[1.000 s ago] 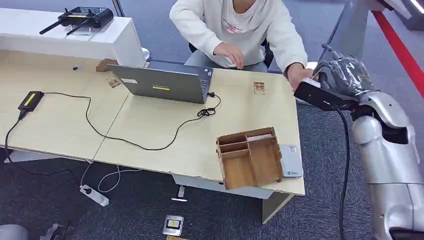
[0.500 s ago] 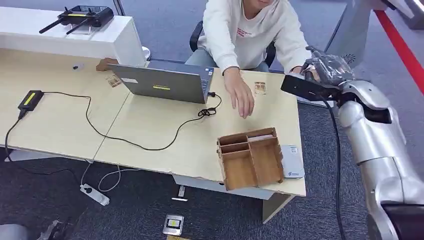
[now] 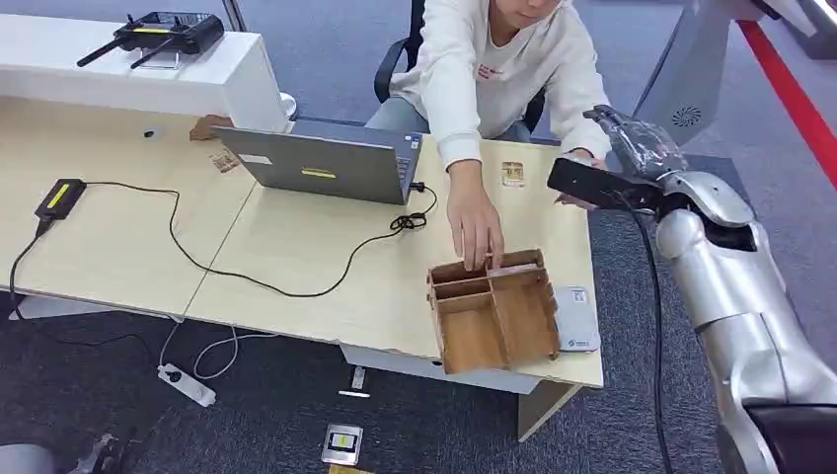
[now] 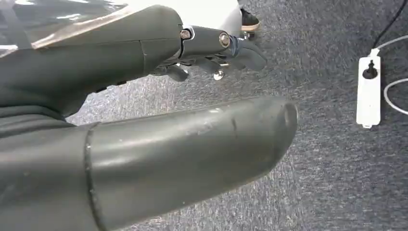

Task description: Pass the card to the sensor for recognition and then transmit it.

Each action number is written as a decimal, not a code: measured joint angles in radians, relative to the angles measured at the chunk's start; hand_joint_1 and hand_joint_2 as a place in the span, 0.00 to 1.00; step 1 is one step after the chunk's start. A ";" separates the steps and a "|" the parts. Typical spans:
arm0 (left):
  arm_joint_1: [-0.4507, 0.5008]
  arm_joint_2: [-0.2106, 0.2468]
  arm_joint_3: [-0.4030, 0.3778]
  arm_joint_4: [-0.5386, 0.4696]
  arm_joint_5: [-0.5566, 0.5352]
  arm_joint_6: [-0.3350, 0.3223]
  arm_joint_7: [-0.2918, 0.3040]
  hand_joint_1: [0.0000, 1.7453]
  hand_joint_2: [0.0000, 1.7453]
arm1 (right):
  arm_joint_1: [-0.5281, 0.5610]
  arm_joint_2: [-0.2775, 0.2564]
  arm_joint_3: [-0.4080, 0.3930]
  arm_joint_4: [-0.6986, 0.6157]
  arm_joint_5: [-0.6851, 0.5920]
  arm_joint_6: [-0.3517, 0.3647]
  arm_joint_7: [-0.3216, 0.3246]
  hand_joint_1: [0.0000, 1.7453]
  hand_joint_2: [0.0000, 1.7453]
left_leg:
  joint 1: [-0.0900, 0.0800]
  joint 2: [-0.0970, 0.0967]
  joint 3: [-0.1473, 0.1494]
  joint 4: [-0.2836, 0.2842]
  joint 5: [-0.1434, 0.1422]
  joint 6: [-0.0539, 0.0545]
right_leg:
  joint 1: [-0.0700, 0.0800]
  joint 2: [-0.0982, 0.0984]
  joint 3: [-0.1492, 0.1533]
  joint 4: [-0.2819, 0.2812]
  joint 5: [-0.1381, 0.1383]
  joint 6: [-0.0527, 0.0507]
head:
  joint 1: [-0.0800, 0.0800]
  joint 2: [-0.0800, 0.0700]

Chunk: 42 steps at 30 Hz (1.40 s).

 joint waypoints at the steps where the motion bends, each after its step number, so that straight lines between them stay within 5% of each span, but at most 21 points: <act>1: 0.004 -0.002 -0.001 0.000 0.001 0.000 0.009 0.00 0.00 | 0.011 -0.003 -0.004 -0.029 -0.040 0.005 0.000 0.00 1.00 | 0.000 0.000 0.000 0.000 0.000 0.000 | 0.000 0.000 0.000 0.000 0.000 0.000 | 0.000 0.000; 13: 0.016 -0.024 -0.001 0.002 0.030 0.031 0.041 0.00 0.00 | 0.099 -0.035 -0.043 -0.299 -0.182 -0.028 0.007 0.00 1.00 | 0.000 0.000 0.000 0.000 0.000 0.000 | 0.000 0.000 0.000 0.000 0.000 0.000 | 0.000 0.000; 23: 0.018 -0.121 0.016 -0.008 0.126 0.077 0.152 0.00 0.00 | 0.110 -0.027 -0.146 -0.508 -0.437 -0.274 -0.021 0.00 1.00 | -0.001 0.000 0.000 0.000 0.000 0.000 | -0.001 0.000 0.000 -0.001 0.000 0.000 | 0.000 0.000; 28: 0.024 -0.159 0.023 -0.032 0.155 0.083 0.190 0.00 0.00 | 0.126 -0.029 -0.192 -0.529 -0.542 -0.327 -0.020 0.00 1.00 | -0.001 0.000 0.001 0.000 0.000 0.000 | -0.001 0.000 0.001 -0.001 0.000 0.000 | 0.000 0.000; 33: 0.028 -0.183 0.027 -0.040 0.206 0.105 0.244 0.00 0.00 | 0.195 -0.022 -0.230 -0.550 -0.753 -0.333 0.045 0.00 1.00 | 0.000 0.000 0.001 0.000 0.000 0.000 | -0.001 0.000 0.001 -0.001 0.000 0.000 | 0.000 0.000; 37: 0.025 -0.188 0.032 -0.037 0.237 0.126 0.278 0.00 0.00 | 0.295 0.016 -0.252 -0.577 -1.014 -0.245 0.117 0.00 1.00 | 0.000 0.000 0.001 0.000 0.000 0.000 | 0.000 0.000 0.001 -0.001 0.000 0.000 | 0.000 0.000; 42: 0.017 -0.188 0.042 -0.025 0.262 0.153 0.228 0.00 0.00 | 0.348 0.044 -0.254 -0.613 -1.124 -0.216 0.169 0.00 1.00 | 0.000 -0.001 0.000 -0.001 0.000 0.000 | 0.000 0.000 0.000 -0.001 0.000 0.000 | 0.000 0.000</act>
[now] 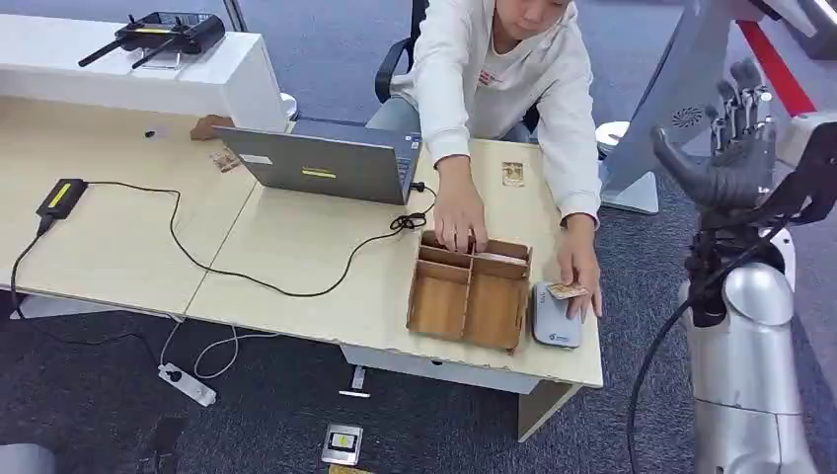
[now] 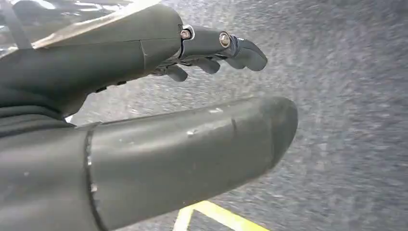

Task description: Pass the card to the sensor for recognition and then transmit it.

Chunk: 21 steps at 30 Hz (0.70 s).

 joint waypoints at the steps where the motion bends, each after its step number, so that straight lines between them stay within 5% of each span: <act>1: -0.003 0.000 0.003 0.005 0.004 0.008 -0.013 0.00 0.00 | 0.006 0.005 0.000 -0.013 -0.034 0.006 0.020 0.00 1.00 | 0.000 0.000 0.000 0.000 0.000 0.000 | 0.000 0.000 0.000 0.000 0.000 0.000 | 0.000 0.000; 2: -0.006 0.000 0.003 0.010 0.006 0.016 -0.021 0.00 0.00 | 0.014 0.011 0.001 -0.024 -0.065 0.009 0.034 0.00 0.00 | 0.000 0.000 0.000 0.000 0.000 0.000 | 0.000 0.000 0.000 0.000 0.000 0.000 | 0.000 0.000; 3: -0.008 0.000 0.003 0.015 0.008 0.022 -0.025 0.00 0.00 | 0.025 0.015 0.003 -0.034 -0.083 0.016 0.041 0.00 1.00 | 0.000 0.000 0.000 0.000 0.000 0.000 | 0.000 0.000 0.000 0.000 0.000 0.000 | 0.000 0.000; 21: -0.021 -0.002 0.003 0.050 0.021 0.045 -0.024 0.00 0.00 | 0.061 0.071 0.080 -0.083 -0.125 0.046 0.032 0.00 1.00 | 0.000 0.000 0.000 0.000 0.000 0.000 | 0.000 0.000 0.000 0.000 0.000 0.000 | 0.000 0.000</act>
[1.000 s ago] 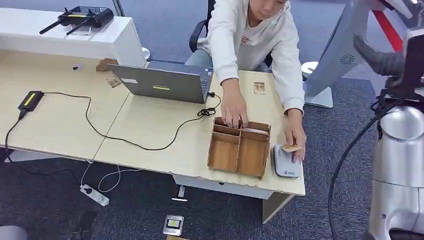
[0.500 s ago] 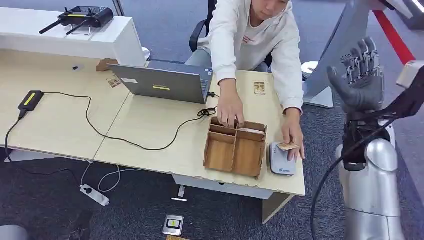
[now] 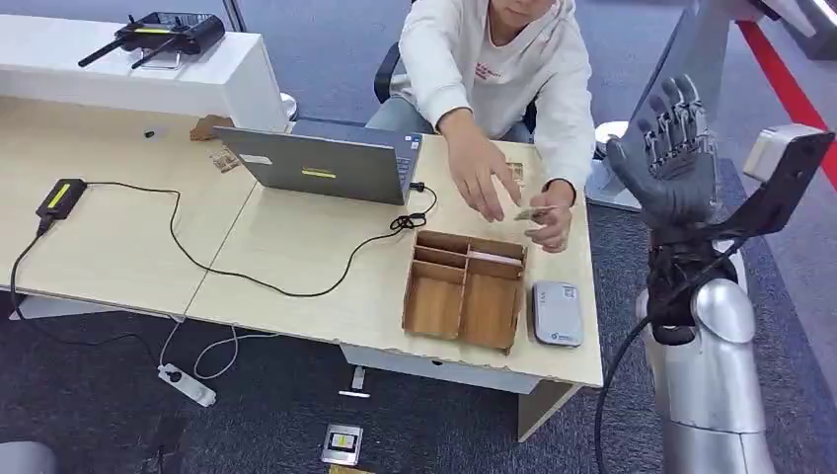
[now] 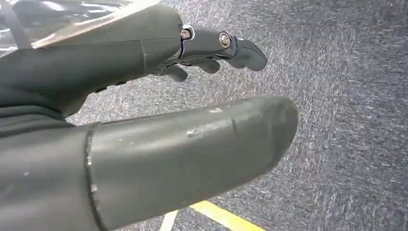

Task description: Pass the card to the sensor for recognition and then transmit it.

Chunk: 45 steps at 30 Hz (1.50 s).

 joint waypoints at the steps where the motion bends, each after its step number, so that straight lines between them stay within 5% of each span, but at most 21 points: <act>1: 0.000 0.000 0.000 0.001 0.000 0.000 0.001 0.00 0.00 | 0.000 0.000 0.001 0.000 -0.005 0.003 0.000 0.00 1.00 | 0.000 0.000 0.000 0.000 0.000 0.000 | 0.000 0.000 0.000 0.000 0.000 0.000 | 0.000 0.000; 6: 0.000 0.000 0.000 0.001 0.035 0.002 0.010 0.00 0.00 | 0.000 0.005 0.013 -0.002 -0.044 0.013 -0.003 0.00 1.00 | 0.000 0.000 0.000 0.000 0.000 0.000 | 0.000 0.000 0.000 0.000 0.000 0.000 | 0.000 0.000; 7: 0.000 0.000 0.002 0.001 0.052 0.008 0.011 0.00 1.00 | 0.000 0.006 0.018 -0.002 -0.047 0.013 -0.005 0.00 1.00 | 0.000 0.000 0.000 0.000 0.000 0.000 | 0.000 0.000 0.000 0.000 0.000 0.000 | 0.000 0.000; 9: 0.000 0.001 0.013 0.001 0.097 0.020 0.013 0.00 1.00 | -0.001 0.007 0.023 -0.002 -0.050 0.014 -0.010 0.00 1.00 | 0.000 0.000 0.000 0.000 0.000 0.000 | 0.000 0.000 0.000 0.000 0.000 0.000 | 0.000 0.000; 10: 0.000 0.007 0.023 0.001 0.121 0.021 0.009 0.00 0.00 | -0.002 0.007 0.024 -0.003 -0.045 0.014 -0.011 0.00 1.00 | 0.000 0.000 0.000 0.000 0.000 0.000 | 0.000 0.000 0.000 0.000 0.000 0.000 | 0.000 0.000; 17: 0.000 0.078 0.094 -0.029 0.212 -0.026 -0.008 0.00 0.00 | -0.006 0.000 0.025 -0.011 -0.023 -0.013 -0.011 0.00 1.00 | 0.001 0.000 0.000 0.000 0.000 0.000 | 0.001 0.000 0.000 0.000 0.000 0.000 | 0.000 0.000; 20: -0.001 0.105 0.135 -0.037 0.259 -0.101 0.015 0.00 0.00 | 0.004 -0.018 0.018 -0.032 -0.002 -0.052 -0.011 0.00 1.00 | 0.001 0.000 0.001 0.000 0.000 0.000 | 0.001 0.000 0.000 0.000 0.000 0.000 | 0.001 0.000; 24: -0.001 0.139 0.168 -0.035 0.254 -0.166 -0.049 0.00 0.00 | 0.031 -0.050 -0.004 -0.077 -0.005 -0.082 0.015 0.00 1.00 | 0.000 0.000 0.000 0.000 0.000 0.000 | 0.000 0.000 0.000 0.000 0.000 0.000 | 0.000 0.000; 27: -0.001 0.156 0.175 -0.034 0.219 -0.138 -0.082 0.00 0.00 | 0.043 -0.068 -0.016 -0.109 -0.001 -0.094 0.018 0.00 1.00 | 0.000 0.001 0.000 0.000 0.000 0.000 | 0.000 0.001 0.000 0.000 0.000 0.000 | 0.000 0.000; 37: -0.005 0.213 0.169 -0.015 0.077 -0.021 -0.047 0.00 0.00 | 0.084 -0.090 -0.044 -0.143 0.056 -0.082 -0.014 0.00 1.00 | 0.001 0.001 0.001 0.000 0.000 0.000 | 0.001 0.001 0.000 0.000 0.000 0.000 | 0.001 0.000; 41: 0.003 0.216 0.091 -0.008 -0.226 0.100 -0.063 0.00 0.00 | 0.100 -0.086 -0.042 -0.141 0.047 -0.090 0.011 0.00 1.00 | -0.001 0.001 0.000 0.000 0.000 0.000 | 0.000 0.001 0.000 0.000 0.000 0.000 | 0.000 0.000; 45: 0.002 0.202 -0.021 0.023 -0.356 0.137 -0.118 0.00 0.00 | 0.106 -0.078 -0.037 -0.125 0.030 -0.109 -0.021 0.00 1.00 | -0.001 0.001 0.000 0.000 0.000 0.000 | -0.001 0.001 0.000 0.000 0.000 0.000 | 0.000 0.000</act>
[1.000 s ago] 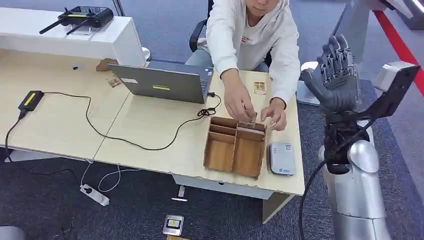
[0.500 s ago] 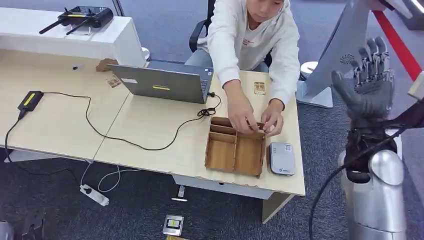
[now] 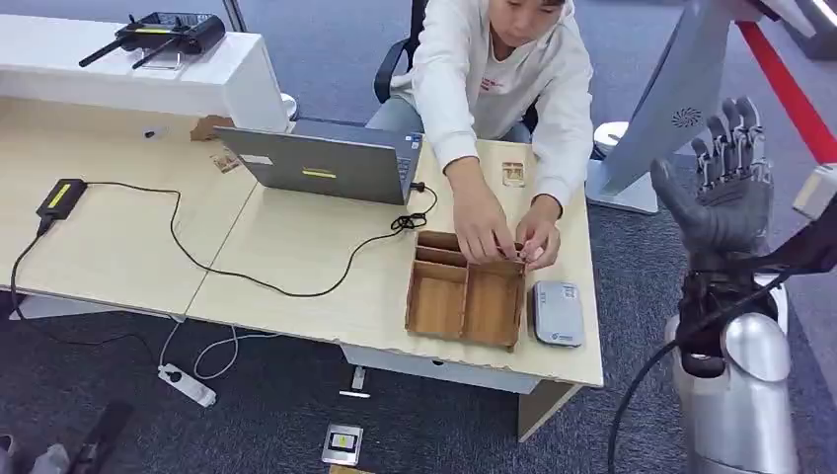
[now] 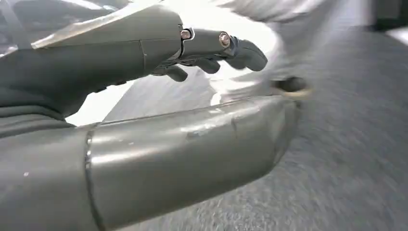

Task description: Pass the card to the sensor for recognition and then transmit it.

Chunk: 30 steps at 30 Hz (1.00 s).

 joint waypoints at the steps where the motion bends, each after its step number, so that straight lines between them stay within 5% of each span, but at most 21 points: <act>1: -0.001 0.000 -0.027 0.008 -0.001 -0.016 -0.017 0.00 0.00 | 0.000 0.001 0.001 0.003 0.001 -0.008 -0.015 0.00 1.00 | 0.000 0.000 0.000 0.000 0.000 0.000 | 0.000 0.000 0.000 0.000 0.000 0.000 | 0.000 0.000; 4: -0.001 0.008 -0.084 0.027 0.013 -0.060 -0.055 0.00 0.00 | -0.002 0.013 0.005 0.007 0.037 -0.041 -0.036 0.00 1.00 | 0.000 0.000 0.000 0.000 0.000 0.000 | 0.000 0.000 0.000 0.000 0.000 0.000 | 0.000 0.000; 9: 0.002 0.009 -0.133 0.055 0.049 -0.117 -0.037 0.00 0.00 | -0.009 0.026 0.012 0.010 0.024 -0.037 -0.021 0.00 1.00 | 0.000 -0.001 0.000 0.000 0.000 0.000 | 0.000 0.000 0.000 0.000 0.000 0.000 | 0.000 0.000; 21: 0.006 -0.042 -0.173 0.095 0.159 -0.092 -0.002 0.00 0.00 | -0.065 0.049 0.037 0.035 -0.013 -0.008 -0.042 0.00 1.00 | 0.000 -0.001 -0.001 0.000 0.000 0.000 | 0.000 0.000 0.000 0.000 0.000 0.000 | 0.000 0.000; 30: 0.007 -0.097 -0.129 0.114 0.257 -0.056 -0.024 0.00 0.00 | -0.129 0.050 0.061 0.006 -0.028 -0.036 0.005 0.00 1.00 | 0.000 -0.001 -0.001 0.000 0.000 0.000 | 0.000 0.000 0.000 0.000 0.000 0.000 | 0.000 0.000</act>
